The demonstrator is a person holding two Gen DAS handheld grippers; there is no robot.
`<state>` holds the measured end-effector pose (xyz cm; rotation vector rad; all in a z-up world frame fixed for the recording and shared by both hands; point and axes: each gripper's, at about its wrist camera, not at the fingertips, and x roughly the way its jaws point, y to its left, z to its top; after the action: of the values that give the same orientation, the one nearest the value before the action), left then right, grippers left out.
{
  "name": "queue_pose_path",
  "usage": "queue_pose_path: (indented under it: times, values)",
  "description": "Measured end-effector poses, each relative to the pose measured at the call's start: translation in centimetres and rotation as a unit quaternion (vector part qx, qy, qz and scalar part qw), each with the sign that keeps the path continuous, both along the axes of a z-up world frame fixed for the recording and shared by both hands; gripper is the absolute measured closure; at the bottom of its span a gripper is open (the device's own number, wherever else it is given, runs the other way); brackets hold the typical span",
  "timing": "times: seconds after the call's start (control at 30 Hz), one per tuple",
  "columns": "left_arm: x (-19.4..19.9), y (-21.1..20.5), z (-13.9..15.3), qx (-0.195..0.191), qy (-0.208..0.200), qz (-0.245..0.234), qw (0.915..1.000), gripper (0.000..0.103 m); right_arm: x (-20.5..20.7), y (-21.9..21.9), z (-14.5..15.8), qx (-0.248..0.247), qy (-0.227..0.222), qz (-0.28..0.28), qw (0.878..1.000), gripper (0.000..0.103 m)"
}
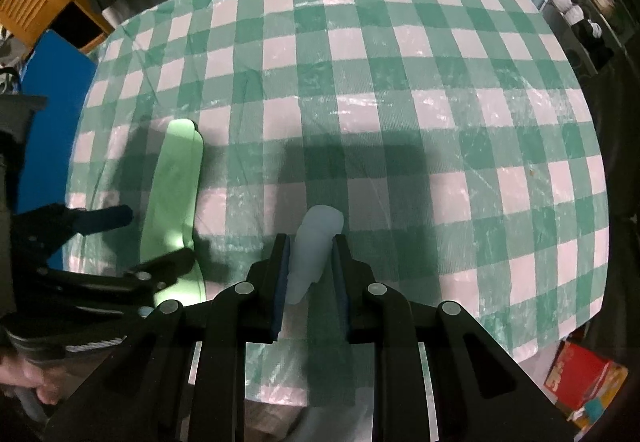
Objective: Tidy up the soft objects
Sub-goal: 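Close the left tool on the light green sock while the right tool holds the white item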
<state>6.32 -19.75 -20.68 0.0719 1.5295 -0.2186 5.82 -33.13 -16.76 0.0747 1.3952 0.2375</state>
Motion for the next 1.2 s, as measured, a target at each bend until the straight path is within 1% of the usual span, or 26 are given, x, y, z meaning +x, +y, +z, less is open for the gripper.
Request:
queue_pose_path:
  times: [0.2,0.27,0.3,0.33,0.4,0.47,0.5,0.57,0.6,0.63,0.67,0.7,0.73,0.8,0.93,1.1,1.2]
  values:
    - [0.0,-1.3,-0.5,0.012,-0.013,-0.010,0.9998,0.023,0.1,0.2,0.0,0.005,-0.002,0.002,1.000,0.083]
    - [0.0,-2.0,-0.7,0.020,-0.019,-0.011,0.9995,0.024,0.1,0.3,-0.2,0.006,-0.001,0.001,1.000,0.083]
    - [0.0,-2.2,-0.7,0.026,-0.025,-0.011,0.9993,0.028,0.0,-0.1,-0.1,0.006,-0.001,0.000,1.000,0.083]
    - [-0.1,-2.5,-0.6,0.031,-0.032,-0.014,0.9989,0.035,-0.1,-0.3,-0.1,0.008,-0.001,-0.001,1.000,0.083]
    - [0.0,-2.9,-0.6,0.040,-0.042,-0.019,0.9981,0.039,-0.1,-0.3,-0.1,0.009,-0.001,-0.004,1.000,0.083]
    - [0.1,-3.3,-0.5,0.043,-0.048,-0.020,0.9978,0.040,-0.1,-0.4,0.0,0.011,0.000,-0.006,1.000,0.083]
    - [0.0,-3.5,-0.5,0.046,-0.051,-0.022,0.9974,0.043,0.0,-0.5,0.0,0.012,-0.001,-0.006,1.000,0.083]
    - [-0.2,-3.7,-0.4,0.043,-0.057,-0.026,0.9971,0.051,0.0,-0.6,0.0,0.012,-0.001,-0.007,1.000,0.083]
    - [-0.2,-3.8,-0.4,0.043,-0.059,-0.028,0.9969,0.063,0.0,-0.6,0.0,0.013,-0.001,-0.007,1.000,0.083]
    - [-0.1,-3.8,-0.3,0.040,-0.060,-0.028,0.9970,0.077,0.0,-0.5,0.0,0.013,-0.001,-0.006,1.000,0.083]
    - [0.0,-3.5,-0.2,0.036,-0.058,-0.028,0.9973,0.082,0.0,-0.5,0.0,0.012,-0.001,-0.006,1.000,0.083]
    - [0.1,-3.2,-0.1,0.027,-0.054,-0.026,0.9978,0.091,0.0,-0.4,0.0,0.012,-0.001,-0.005,1.000,0.083]
    - [0.2,-2.6,0.1,0.017,-0.048,-0.023,0.9984,0.094,0.0,-0.3,0.1,0.013,-0.001,-0.004,1.000,0.083]
    - [0.0,-1.4,0.4,0.010,-0.045,-0.021,0.9987,0.095,0.0,-0.2,0.1,0.014,-0.001,-0.002,1.000,0.083]
    - [-0.2,-0.8,1.1,0.004,-0.051,-0.024,0.9984,0.097,0.1,0.0,0.6,0.017,-0.006,0.001,1.000,0.083]
    - [-0.8,-0.2,2.8,0.001,-0.073,-0.033,0.9968,0.097,0.2,0.4,1.5,0.020,-0.016,0.006,1.000,0.083]
    - [-0.6,1.1,4.0,0.001,-0.088,-0.032,0.9956,0.097,0.2,0.8,2.0,0.019,-0.021,0.009,1.000,0.083]
